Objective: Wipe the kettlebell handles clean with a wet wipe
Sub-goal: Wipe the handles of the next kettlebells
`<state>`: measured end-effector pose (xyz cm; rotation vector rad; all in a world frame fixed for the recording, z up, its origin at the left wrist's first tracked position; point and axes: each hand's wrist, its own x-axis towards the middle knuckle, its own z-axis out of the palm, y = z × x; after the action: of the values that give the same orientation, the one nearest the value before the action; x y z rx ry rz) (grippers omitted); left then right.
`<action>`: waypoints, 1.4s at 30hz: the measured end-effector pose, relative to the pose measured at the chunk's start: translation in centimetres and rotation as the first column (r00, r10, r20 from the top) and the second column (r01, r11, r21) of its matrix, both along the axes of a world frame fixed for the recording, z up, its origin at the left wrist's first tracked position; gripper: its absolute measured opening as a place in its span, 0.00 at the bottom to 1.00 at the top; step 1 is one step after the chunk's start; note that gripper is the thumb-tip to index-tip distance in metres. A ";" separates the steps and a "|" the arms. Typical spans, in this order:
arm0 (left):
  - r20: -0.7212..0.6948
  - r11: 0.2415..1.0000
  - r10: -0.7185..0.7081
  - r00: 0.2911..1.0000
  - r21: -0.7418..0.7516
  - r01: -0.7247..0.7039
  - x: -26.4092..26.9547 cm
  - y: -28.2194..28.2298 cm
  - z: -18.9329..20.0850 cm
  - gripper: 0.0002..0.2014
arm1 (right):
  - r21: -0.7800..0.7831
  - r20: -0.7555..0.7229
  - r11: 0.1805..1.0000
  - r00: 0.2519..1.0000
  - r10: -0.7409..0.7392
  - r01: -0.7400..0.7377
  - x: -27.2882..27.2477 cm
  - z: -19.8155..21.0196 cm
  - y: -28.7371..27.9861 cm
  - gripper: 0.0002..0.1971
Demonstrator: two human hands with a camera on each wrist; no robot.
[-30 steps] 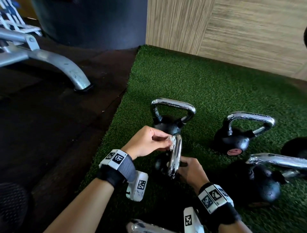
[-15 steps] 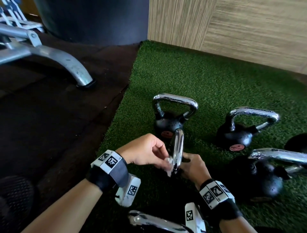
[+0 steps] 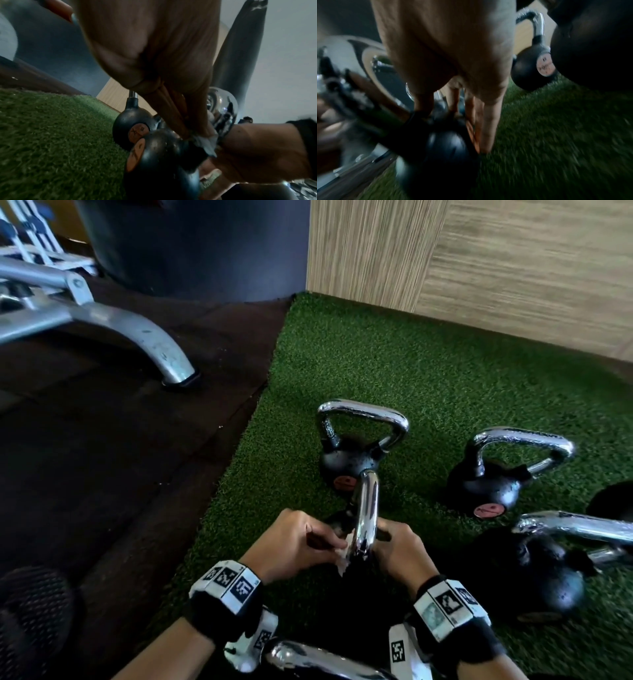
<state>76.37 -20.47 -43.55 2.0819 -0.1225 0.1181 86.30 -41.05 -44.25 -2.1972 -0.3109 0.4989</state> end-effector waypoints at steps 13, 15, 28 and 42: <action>0.127 0.892 0.125 0.984 -0.449 -0.055 3.2 2.5 6.1 0.16 | 0.306 0.492 0.902 0.862 0.124 -0.304 -1.1 11.7 1.6 0.18; 0.102 0.871 0.080 0.992 -0.492 -0.019 3.5 2.1 6.6 0.13 | 0.342 0.521 0.892 0.850 0.082 -0.296 -1.3 11.7 1.8 0.17; -0.222 0.968 -0.086 0.971 0.212 0.134 3.4 1.0 3.5 0.55 | 0.500 0.255 0.857 0.924 -0.286 0.128 3.2 5.7 -1.5 0.07; 0.032 0.978 -0.142 0.989 0.160 0.136 4.4 -3.0 -3.0 0.64 | 0.307 -0.041 0.913 0.963 -0.268 0.267 3.0 0.8 1.6 0.13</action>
<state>80.79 -23.51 -46.55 2.2217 -0.3124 0.0699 89.31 -39.48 -43.45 -1.8939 -0.0781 0.2737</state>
